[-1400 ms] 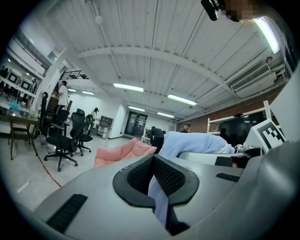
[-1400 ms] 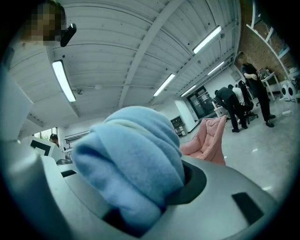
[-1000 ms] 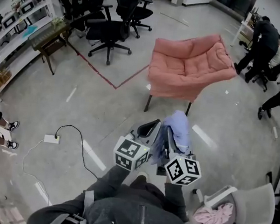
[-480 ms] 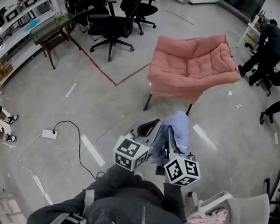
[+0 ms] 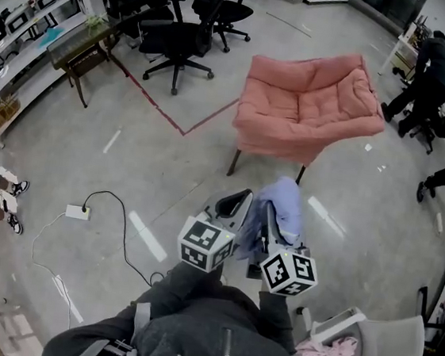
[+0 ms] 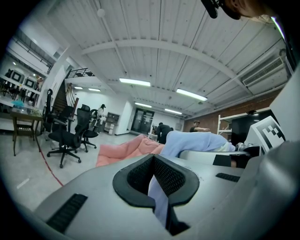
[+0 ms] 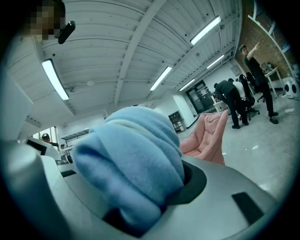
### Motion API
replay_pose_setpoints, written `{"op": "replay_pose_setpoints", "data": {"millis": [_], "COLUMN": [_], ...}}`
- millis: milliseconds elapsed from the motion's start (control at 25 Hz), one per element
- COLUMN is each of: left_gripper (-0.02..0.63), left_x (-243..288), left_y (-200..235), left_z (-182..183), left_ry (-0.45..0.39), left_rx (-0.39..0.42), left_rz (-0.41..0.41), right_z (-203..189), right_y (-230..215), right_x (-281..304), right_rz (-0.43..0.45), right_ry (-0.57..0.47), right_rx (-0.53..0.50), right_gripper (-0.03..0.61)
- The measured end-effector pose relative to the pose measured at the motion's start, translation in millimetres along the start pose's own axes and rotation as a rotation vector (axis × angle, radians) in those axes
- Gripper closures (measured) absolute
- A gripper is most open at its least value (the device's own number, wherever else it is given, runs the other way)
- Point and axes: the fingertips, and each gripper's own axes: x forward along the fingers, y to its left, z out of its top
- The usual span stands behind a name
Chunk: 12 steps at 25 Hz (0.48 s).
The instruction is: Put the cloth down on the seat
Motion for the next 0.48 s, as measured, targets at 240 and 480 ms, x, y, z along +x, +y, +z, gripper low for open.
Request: {"op": "replay_pose_setpoints", "data": {"millis": [240,480], "left_gripper": [0.606,0.606], "left_x": [35,81], "left_y": [8,30], "left_z": [8,18], "left_ry": [-0.002,0.009], "left_rx": [0.003,-0.003], "left_rz": [-0.021,-0.044], "right_z": [13,25], "right_y": [-25,-48], "right_x": [23,65], "right_rz": [-0.032,-0.061], "right_ry": [-0.008,-0.011], "right_rx": [-0.003,0.005], "right_gripper": [0.39,0.39]}}
